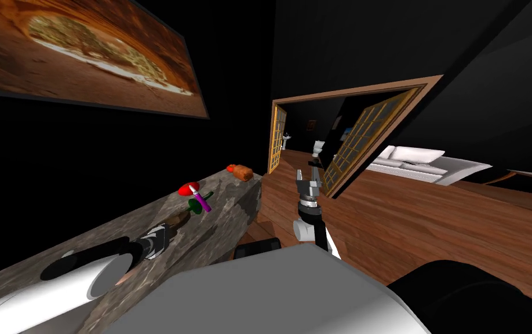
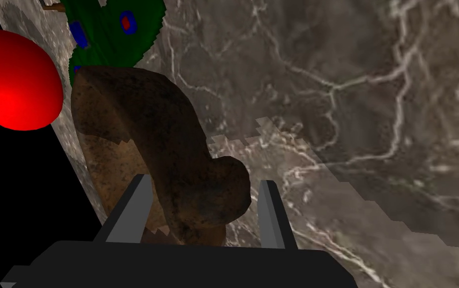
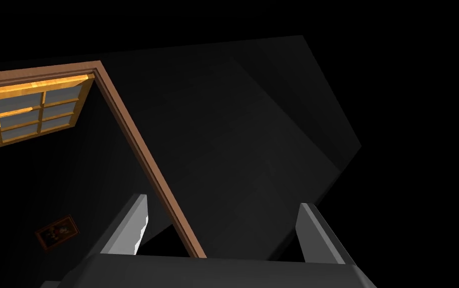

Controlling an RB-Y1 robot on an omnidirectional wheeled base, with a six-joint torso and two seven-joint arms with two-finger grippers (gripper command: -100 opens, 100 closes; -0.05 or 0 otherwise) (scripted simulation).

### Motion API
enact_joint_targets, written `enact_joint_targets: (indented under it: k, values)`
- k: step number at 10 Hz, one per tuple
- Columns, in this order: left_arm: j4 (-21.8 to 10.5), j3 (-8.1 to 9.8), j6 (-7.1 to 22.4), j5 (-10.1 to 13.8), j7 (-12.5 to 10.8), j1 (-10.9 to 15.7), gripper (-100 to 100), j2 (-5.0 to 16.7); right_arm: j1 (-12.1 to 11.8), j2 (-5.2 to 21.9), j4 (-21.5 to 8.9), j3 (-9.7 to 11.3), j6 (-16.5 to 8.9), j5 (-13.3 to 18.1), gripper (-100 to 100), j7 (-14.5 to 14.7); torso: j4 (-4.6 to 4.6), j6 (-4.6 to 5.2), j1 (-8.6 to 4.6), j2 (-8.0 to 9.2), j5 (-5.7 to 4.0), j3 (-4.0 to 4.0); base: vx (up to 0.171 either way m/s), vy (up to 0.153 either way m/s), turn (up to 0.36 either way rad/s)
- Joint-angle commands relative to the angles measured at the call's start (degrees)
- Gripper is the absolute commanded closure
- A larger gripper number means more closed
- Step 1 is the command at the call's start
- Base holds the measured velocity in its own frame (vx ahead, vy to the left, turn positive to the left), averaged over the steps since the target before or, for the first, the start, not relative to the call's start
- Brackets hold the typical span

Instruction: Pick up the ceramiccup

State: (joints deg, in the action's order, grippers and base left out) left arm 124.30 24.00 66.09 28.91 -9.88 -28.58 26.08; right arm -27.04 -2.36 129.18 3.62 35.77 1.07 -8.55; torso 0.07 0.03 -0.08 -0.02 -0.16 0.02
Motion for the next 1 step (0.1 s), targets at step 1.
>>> enact_joint_targets:
  k: [1]
  values:
    - [0.00, 0.00, 0.00, 0.00, 0.00, 0.00, 0, 0.00, 0.00, 0.00, 0.00, 0.00, 0.00, 0.00, 0, 0.00, 0.00, 0.00, 0.00, 0.00, 0.00, 0.00, 0.000, 0.000, 0.000]
